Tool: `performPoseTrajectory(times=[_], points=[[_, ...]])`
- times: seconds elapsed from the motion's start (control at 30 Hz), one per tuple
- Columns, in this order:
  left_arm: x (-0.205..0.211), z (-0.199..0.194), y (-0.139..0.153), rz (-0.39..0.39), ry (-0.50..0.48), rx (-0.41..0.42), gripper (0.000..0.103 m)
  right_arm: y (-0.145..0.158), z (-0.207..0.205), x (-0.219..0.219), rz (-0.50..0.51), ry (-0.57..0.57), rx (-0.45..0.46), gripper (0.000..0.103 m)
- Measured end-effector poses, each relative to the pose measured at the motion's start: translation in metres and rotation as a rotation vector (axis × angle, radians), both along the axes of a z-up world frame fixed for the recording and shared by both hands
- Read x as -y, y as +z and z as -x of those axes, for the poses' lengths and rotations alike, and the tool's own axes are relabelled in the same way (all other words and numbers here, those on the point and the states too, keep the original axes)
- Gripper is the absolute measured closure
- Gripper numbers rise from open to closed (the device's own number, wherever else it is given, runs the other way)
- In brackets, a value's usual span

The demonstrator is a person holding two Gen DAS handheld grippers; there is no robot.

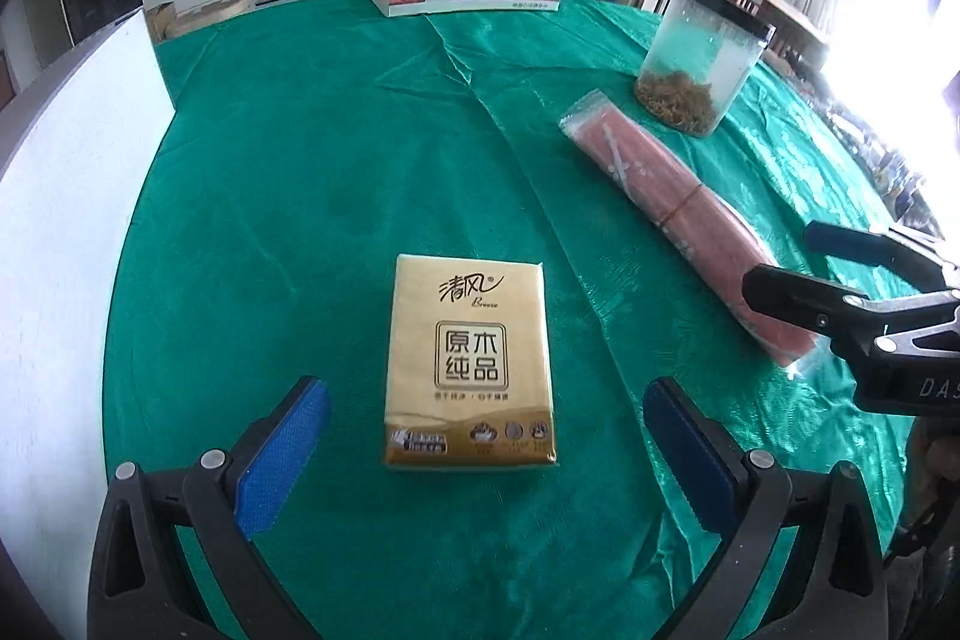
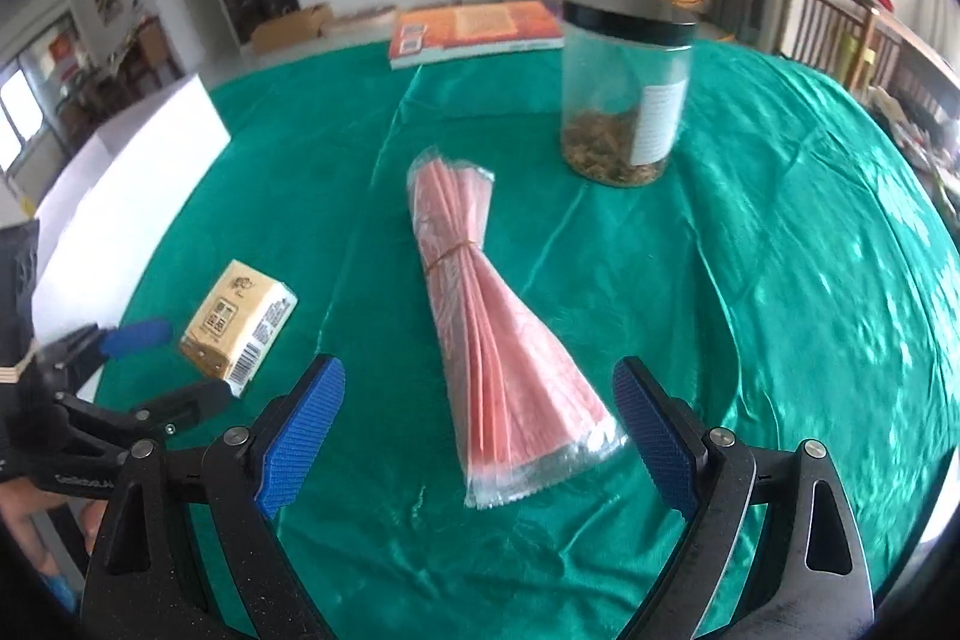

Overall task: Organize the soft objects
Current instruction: 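Grasp the pink bundle with right tool while left tool grasps the tissue pack, then carry the tissue pack and pink bundle into the white box and open both tools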

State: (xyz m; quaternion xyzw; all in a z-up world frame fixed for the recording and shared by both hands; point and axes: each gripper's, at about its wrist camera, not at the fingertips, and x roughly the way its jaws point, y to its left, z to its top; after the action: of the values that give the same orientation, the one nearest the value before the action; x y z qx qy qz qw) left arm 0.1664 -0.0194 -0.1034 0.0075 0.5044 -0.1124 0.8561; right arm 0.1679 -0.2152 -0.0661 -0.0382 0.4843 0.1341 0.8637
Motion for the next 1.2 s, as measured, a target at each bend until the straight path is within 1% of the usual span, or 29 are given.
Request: performPoseTrajectory(times=[0.03,0.07,0.1,0.13,0.17,0.2,0.23,0.27,0.33,0.4,0.43,0.47,0.5,0.53,0.57,0.63,0.7,0.73,0.77,0.8,0.83,0.87,0.9,0.93,0.97,1.03,1.07,1.13,1.2], points=[[0.004,-0.004,-0.003,-0.035,0.0,-0.006,0.002,-0.006,-0.009,-0.007,0.033,0.014,-0.023,0.011],[0.007,-0.007,-0.005,-0.054,0.001,-0.003,0.016,-0.012,-0.017,-0.013,0.061,0.027,-0.039,0.011],[0.007,-0.009,-0.005,-0.06,0.001,0.005,0.031,-0.018,-0.022,-0.017,0.076,0.039,-0.056,0.013],[0.005,-0.01,-0.005,-0.058,0.003,0.005,0.051,-0.023,-0.025,-0.019,0.084,0.041,-0.071,0.024],[0.001,-0.01,-0.003,-0.042,0.005,0.013,0.051,-0.027,-0.027,-0.018,0.097,0.027,-0.095,0.046],[-0.003,-0.007,0.002,-0.008,0.004,0.024,0.051,-0.026,-0.027,-0.014,0.074,0.008,-0.105,0.071],[-0.008,-0.004,0.008,0.017,0.006,0.035,0.051,-0.02,-0.024,-0.009,0.038,-0.009,-0.101,0.072],[-0.013,0.002,0.017,0.044,0.015,0.05,0.051,-0.012,-0.019,-0.006,0.015,-0.021,-0.086,0.072],[-0.031,0.019,0.042,0.137,0.036,0.082,0.051,0.012,-0.007,-0.004,-0.038,-0.033,-0.047,0.072],[-0.056,0.038,0.073,0.231,0.056,0.11,0.051,0.046,0.008,-0.012,-0.123,-0.023,-0.01,0.073],[-0.072,0.047,0.089,0.262,0.069,0.128,0.051,0.065,0.017,-0.021,-0.165,-0.005,0.012,0.073],[-0.09,0.058,0.105,0.276,0.084,0.151,0.051,0.085,0.025,-0.034,-0.208,0.021,0.031,0.072],[-0.108,0.069,0.12,0.269,0.102,0.177,0.051,0.104,0.034,-0.05,-0.251,0.057,0.048,0.072],[-0.129,0.081,0.134,0.243,0.128,0.206,0.051,0.121,0.044,-0.07,-0.292,0.101,0.065,0.072],[-0.151,0.093,0.145,0.21,0.162,0.232,0.051,0.137,0.053,-0.09,-0.328,0.146,0.079,0.072],[-0.196,0.116,0.16,0.127,0.253,0.264,0.051,0.157,0.07,-0.135,-0.404,0.237,0.081,0.072],[-0.239,0.138,0.163,0.022,0.356,0.264,0.049,0.158,0.082,-0.187,-0.464,0.314,0.052,0.072],[-0.258,0.147,0.162,-0.035,0.403,0.259,0.045,0.155,0.088,-0.209,-0.49,0.347,0.025,0.072],[-0.274,0.158,0.159,-0.088,0.445,0.251,0.034,0.15,0.093,-0.231,-0.518,0.381,-0.012,0.071],[-0.287,0.168,0.155,-0.133,0.486,0.245,0.025,0.141,0.096,-0.251,-0.545,0.416,-0.057,0.066],[-0.298,0.178,0.152,-0.169,0.522,0.245,0.011,0.131,0.101,-0.27,-0.566,0.447,-0.106,0.055],[-0.306,0.188,0.15,-0.19,0.549,0.254,0.006,0.12,0.104,-0.286,-0.587,0.481,-0.163,0.046],[-0.311,0.197,0.15,-0.202,0.57,0.265,0.005,0.11,0.109,-0.298,-0.604,0.505,-0.207,0.027],[-0.314,0.205,0.148,-0.207,0.586,0.271,0.005,0.102,0.113,-0.305,-0.603,0.515,-0.227,0.027],[-0.315,0.21,0.148,-0.212,0.599,0.273,0.005,0.096,0.115,-0.309,-0.59,0.523,-0.228,0.027],[-0.317,0.215,0.148,-0.205,0.629,0.275,0.003,0.091,0.118,-0.306,-0.545,0.522,-0.198,0.027],[-0.318,0.216,0.149,-0.172,0.639,0.275,0.002,0.09,0.118,-0.302,-0.522,0.509,-0.178,0.027],[-0.323,0.222,0.15,-0.059,0.66,0.262,0.002,0.092,0.118,-0.292,-0.476,0.486,-0.138,0.027],[-0.324,0.224,0.149,0.007,0.694,0.251,0.002,0.096,0.117,-0.29,-0.412,0.483,-0.085,0.027]])
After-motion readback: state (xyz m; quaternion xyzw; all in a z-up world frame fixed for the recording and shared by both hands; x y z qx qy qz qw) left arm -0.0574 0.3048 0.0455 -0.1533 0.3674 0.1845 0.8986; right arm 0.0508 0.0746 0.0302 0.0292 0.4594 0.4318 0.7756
